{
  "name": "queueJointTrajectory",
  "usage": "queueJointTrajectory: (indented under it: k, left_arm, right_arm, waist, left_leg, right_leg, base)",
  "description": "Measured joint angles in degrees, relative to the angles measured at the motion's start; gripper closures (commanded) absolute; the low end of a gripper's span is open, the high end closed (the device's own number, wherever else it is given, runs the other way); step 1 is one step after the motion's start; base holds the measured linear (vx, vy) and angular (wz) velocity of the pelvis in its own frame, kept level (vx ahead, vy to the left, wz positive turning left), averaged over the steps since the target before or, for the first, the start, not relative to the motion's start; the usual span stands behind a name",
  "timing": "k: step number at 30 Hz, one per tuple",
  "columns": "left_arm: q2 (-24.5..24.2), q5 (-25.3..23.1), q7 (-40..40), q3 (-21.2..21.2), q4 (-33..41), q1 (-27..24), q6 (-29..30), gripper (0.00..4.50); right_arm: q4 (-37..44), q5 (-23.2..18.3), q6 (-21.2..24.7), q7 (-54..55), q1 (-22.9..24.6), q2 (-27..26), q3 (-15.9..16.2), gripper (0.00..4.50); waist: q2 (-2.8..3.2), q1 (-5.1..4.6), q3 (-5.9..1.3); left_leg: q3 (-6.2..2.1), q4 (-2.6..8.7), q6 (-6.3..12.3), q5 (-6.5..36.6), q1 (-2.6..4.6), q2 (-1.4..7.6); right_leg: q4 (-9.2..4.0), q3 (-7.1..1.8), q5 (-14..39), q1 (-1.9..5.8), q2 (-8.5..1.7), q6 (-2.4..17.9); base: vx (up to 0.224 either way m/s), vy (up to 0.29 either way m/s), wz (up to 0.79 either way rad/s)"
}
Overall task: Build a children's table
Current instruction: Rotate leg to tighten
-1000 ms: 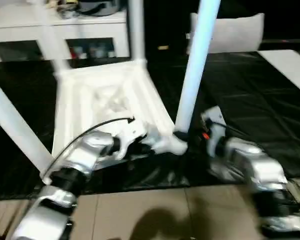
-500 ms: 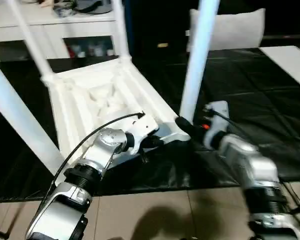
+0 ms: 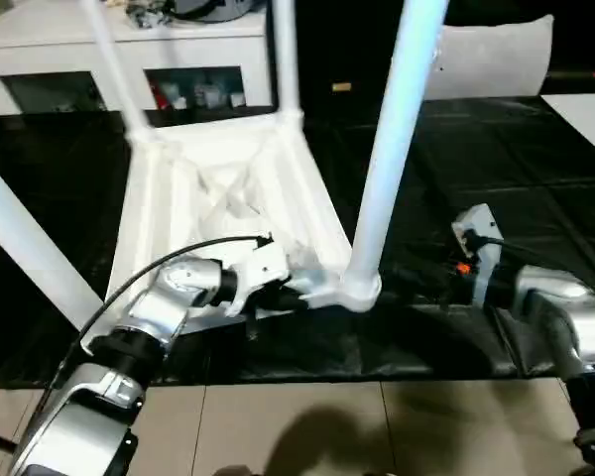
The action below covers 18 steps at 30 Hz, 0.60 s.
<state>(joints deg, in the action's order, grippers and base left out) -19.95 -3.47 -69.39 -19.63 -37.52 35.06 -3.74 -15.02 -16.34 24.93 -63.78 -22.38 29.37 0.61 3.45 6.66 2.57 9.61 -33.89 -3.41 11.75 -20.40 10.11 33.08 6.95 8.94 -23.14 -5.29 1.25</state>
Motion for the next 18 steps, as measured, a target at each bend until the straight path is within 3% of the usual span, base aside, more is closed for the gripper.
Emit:
queueJointTrajectory:
  k: [2, 9, 18]
  left_arm:
    - [-0.8, 0.7, -3.3, -0.6, 0.0, 0.0, -0.7, 4.50]
    - [-2.0, 1.6, -9.4, -1.8, 0.0, 0.6, -1.3, 4.50]
    - [-1.8, 1.5, -10.4, -2.4, 0.0, 0.6, -1.8, 4.50]
  right_arm:
    - [-0.8, 0.0, -0.2, -4.0, -0.6, 1.0, 1.8, 0.58]
    - [-0.9, -2.1, 1.1, -11.5, -0.9, 1.1, 5.5, 1.30]
    - [-1.3, -2.0, 1.0, -14.5, -1.0, 1.2, 7.4, 1.98]
  waist:
    - [0.00, 0.51, 0.00]
    - [-0.02, 1.85, 0.00]
    - [-0.05, 2.04, -0.01]
  left_leg:
    - [0.00, -0.02, 0.03, 0.0, 0.02, 0.00]
    - [0.01, -0.08, 0.05, 0.0, 0.21, 0.00]
    - [0.02, -0.14, 0.02, 0.0, 0.21, 0.00]
  right_leg:
    - [0.01, 0.00, 0.0, 0.00, -0.02, 0.0]
    - [0.02, -0.01, -0.2, 0.00, -0.04, 0.3]
    - [0.05, -0.01, 0.0, 0.02, -0.06, 0.1]
  base:
    - [0.000, 0.000, 0.00]
    - [0.000, 0.000, 0.00]
    - [0.000, 0.000, 0.00]
